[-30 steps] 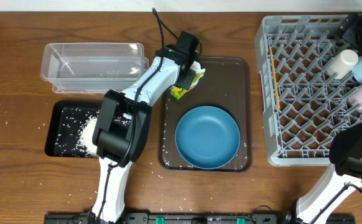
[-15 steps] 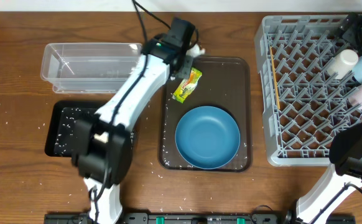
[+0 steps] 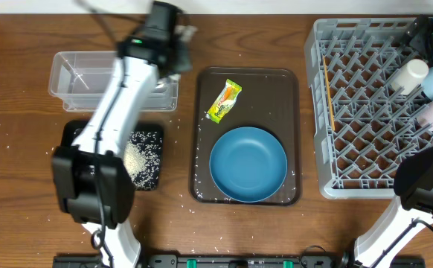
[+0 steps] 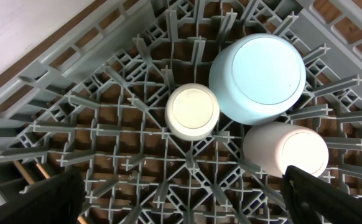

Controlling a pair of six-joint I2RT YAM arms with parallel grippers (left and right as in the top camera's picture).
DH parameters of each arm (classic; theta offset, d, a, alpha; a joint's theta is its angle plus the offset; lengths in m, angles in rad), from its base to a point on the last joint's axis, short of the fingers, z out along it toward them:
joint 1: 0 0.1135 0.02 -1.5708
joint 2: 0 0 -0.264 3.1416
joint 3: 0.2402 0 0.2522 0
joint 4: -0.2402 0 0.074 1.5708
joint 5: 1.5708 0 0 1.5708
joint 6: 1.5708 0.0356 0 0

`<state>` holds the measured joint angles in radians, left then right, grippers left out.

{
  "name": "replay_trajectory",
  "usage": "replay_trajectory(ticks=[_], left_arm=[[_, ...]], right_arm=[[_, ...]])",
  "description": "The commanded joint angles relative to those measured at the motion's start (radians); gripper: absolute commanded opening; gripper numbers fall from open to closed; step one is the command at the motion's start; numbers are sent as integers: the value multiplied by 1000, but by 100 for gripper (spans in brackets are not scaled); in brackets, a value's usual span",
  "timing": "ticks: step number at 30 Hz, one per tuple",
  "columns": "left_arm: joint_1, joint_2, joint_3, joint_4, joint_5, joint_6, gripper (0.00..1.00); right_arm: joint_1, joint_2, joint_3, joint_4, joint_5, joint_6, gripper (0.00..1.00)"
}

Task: Sort waste into correct bins and load items into the dishwasher rack
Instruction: 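Carry the tissue with the left gripper into the clear container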

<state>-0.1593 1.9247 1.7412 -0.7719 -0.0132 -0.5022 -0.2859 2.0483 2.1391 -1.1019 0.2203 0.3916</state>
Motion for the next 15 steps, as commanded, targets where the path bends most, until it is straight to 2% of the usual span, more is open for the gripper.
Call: replay_trajectory(ticks=[1,3,5,7,8,12,15], left_arm=[[80,-34,2,-22,5,-257,7],[123,-34,2,-28,46,-266,11],[155,-34,2,-36,82,-266,42],[173,-34,2,-45,89,-266,53],[181,-34,2,-51,89,-266,56],[186,-34,2,-67,101,-240,56],[171,-34,2,-64,223,-97,55]], right_arm=[[3,-4,8,0,7,16,99],[3,-4,8,0,7,16,99],[3,-4,8,0,7,16,99],[3,-4,8,0,7,16,99],[3,-4,8,0,7,16,99],[3,-4,8,0,7,16,99],[3,-4,8,0,7,16,99]])
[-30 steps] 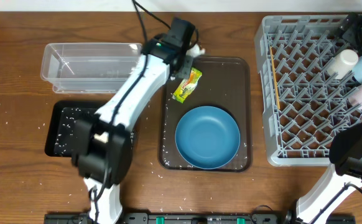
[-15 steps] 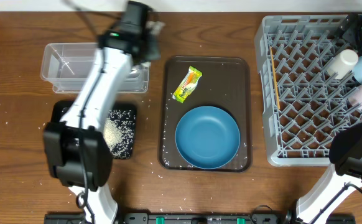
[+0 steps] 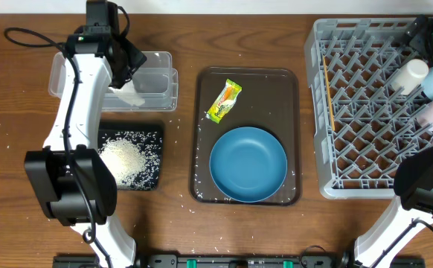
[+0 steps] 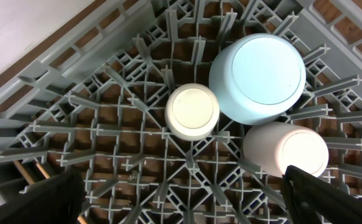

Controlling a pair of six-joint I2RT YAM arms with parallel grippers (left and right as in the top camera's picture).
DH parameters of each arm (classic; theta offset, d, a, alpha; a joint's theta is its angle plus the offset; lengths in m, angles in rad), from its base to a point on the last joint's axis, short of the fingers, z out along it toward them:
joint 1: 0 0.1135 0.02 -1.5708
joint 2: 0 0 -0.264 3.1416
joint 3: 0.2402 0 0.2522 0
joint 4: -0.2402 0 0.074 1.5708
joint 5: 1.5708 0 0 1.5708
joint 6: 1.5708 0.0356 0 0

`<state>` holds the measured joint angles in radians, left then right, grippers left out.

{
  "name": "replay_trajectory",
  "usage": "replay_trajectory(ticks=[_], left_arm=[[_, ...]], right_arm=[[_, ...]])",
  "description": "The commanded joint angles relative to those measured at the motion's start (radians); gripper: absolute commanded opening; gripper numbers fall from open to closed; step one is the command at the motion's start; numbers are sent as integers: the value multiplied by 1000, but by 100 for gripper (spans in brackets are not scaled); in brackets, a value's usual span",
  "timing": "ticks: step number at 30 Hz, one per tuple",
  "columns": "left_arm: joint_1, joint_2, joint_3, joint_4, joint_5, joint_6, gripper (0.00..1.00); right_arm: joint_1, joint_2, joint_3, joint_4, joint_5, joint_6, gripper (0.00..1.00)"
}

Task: Sort waste into correct bins and load items into the dishwasher rack
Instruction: 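Carry the tissue with the left gripper into the clear container, then move the left gripper to the yellow-green wrapper and grasp it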

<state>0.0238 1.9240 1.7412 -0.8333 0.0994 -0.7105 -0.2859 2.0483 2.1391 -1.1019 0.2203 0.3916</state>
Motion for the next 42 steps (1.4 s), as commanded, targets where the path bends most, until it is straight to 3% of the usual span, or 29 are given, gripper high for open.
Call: replay_trajectory(ticks=[1,5,10,15,23,36,42], left_arm=[[-22,-33,2,0,183,183,54],[-95,-33,2,0,392,473,53],[-230,-32,-5,1,344,647,55],[-348,-5,-16,8,280,777,64],[-441,113,-16,76,-59,790,67],[-438,288,-16,141,-59,808,66],[-439,321,-18,140,-10,806,58]], right_arm=[[3,-4,8,0,7,16,99],[3,-4,8,0,7,16,99],[3,-4,8,0,7,16,99],[3,-4,8,0,7,16,99],[3,-4,8,0,7,16,99],[3,-4,8,0,7,16,99],[4,-4,8,0,7,16,99]])
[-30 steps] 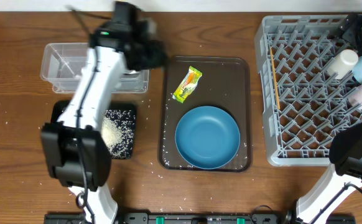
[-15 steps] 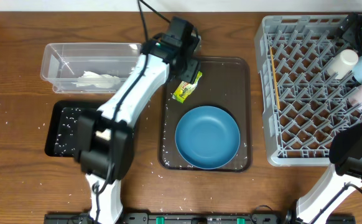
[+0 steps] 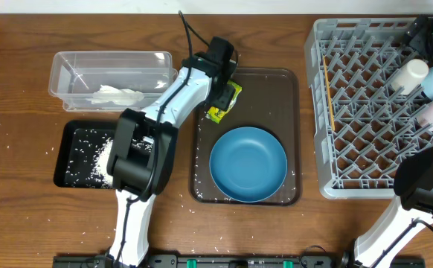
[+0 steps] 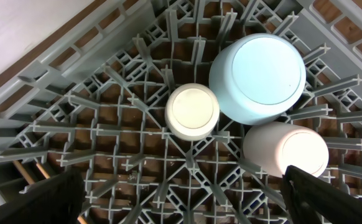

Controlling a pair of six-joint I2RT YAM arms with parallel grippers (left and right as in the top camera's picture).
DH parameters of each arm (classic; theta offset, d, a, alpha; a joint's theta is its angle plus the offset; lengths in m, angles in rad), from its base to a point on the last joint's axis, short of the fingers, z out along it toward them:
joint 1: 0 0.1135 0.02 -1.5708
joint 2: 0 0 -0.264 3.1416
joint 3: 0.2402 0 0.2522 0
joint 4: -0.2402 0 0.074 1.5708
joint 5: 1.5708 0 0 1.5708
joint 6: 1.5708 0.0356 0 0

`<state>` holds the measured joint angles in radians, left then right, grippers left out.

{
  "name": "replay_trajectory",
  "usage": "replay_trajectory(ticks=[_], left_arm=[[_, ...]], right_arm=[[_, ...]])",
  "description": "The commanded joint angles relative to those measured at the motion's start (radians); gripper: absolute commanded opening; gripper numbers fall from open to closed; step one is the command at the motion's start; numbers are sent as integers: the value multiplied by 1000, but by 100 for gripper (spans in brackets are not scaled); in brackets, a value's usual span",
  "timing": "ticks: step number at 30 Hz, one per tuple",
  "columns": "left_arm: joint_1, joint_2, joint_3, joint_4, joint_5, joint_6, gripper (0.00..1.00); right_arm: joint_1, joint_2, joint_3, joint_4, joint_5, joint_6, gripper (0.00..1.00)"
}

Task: Sort waste into correct bins and load items into the dishwasher rack
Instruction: 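Move the left gripper to the yellow-green wrapper and grasp it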

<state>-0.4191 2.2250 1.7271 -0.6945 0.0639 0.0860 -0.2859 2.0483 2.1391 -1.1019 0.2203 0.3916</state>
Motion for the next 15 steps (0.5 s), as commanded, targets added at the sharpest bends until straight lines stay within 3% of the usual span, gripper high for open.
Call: replay_trajectory(ticks=[1,15], left_arm=[[4,24,-4,2,36,10,58],[4,26,-14,9,36,11,42]], right_arm=[[3,-4,8,0,7,16,99],[3,-4,8,0,7,16,99]])
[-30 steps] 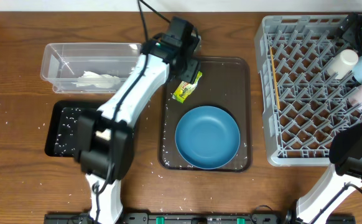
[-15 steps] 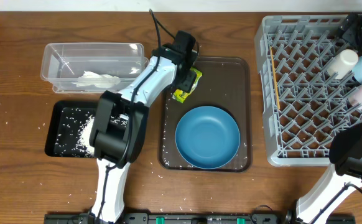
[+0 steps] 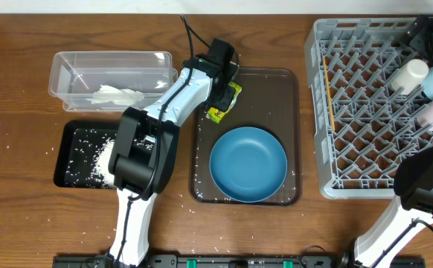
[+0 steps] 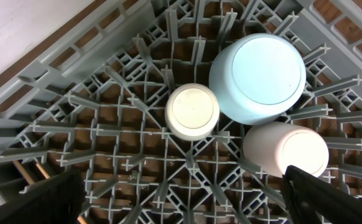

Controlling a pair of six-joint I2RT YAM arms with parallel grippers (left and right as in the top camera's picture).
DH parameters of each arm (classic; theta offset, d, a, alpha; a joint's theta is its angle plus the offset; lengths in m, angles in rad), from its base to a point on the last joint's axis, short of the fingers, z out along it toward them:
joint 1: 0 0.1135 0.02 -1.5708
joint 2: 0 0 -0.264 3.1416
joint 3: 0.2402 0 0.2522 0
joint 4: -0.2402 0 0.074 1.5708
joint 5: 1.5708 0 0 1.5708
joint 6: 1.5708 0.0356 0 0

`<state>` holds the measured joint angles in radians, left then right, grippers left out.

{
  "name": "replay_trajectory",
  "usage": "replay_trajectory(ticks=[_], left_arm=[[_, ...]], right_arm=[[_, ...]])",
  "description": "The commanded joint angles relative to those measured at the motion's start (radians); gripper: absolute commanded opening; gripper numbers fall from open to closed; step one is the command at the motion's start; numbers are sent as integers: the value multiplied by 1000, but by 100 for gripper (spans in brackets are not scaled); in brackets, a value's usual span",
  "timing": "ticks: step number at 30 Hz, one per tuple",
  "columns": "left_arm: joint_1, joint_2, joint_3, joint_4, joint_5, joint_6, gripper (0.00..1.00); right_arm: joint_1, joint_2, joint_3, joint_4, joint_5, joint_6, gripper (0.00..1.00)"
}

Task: Sort waste into correct bins and load items into the dishwasher rack
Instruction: 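Move the left gripper to the yellow-green wrapper and grasp it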

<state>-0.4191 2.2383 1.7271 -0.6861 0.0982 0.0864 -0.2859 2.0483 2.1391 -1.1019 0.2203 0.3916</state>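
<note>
My left gripper (image 3: 226, 88) sits down on the yellow-green snack wrapper (image 3: 217, 114) at the back left of the brown tray (image 3: 287, 82). Its fingers are hidden under the wrist. A blue bowl (image 3: 248, 164) lies on the tray's front half. In the grey dishwasher rack (image 3: 365, 104) stand a white cup (image 4: 192, 111), a light blue cup (image 4: 257, 78) and a pink cup (image 4: 285, 149), all upside down. My right gripper (image 4: 187, 199) hangs open above the rack, holding nothing.
A clear plastic bin (image 3: 68, 63) at the back left holds a crumpled white tissue (image 3: 116, 93). In front of it is a black tray with rice (image 3: 90, 149). Rice grains are scattered on the table. A thin wooden stick (image 3: 328, 97) lies in the rack's left side.
My left arm was first swinging toward the clear bin. Then its gripper was over the bin with a white tissue at it. After that the tissue lay in the bin and the gripper was on the wrapper, where it stays. The right gripper has stayed open over the rack.
</note>
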Motion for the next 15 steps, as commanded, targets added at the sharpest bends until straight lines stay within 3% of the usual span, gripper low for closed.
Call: replay_trajectory(ticks=[1,4,9,13,15], left_arm=[[4,13,-16,1,2,10,41],[4,13,-17,0,2,10,29],[4,13,-18,-1,2,10,23],[4,13,-18,0,2,6,6],[4,8,-18,0,2,-14,6]], right_arm=[[3,-4,8,0,7,16,99],[3,-4,8,0,7,16,99],[3,-4,8,0,7,16,99],[3,-4,8,0,7,16,99],[3,-4,8,0,7,16,99]])
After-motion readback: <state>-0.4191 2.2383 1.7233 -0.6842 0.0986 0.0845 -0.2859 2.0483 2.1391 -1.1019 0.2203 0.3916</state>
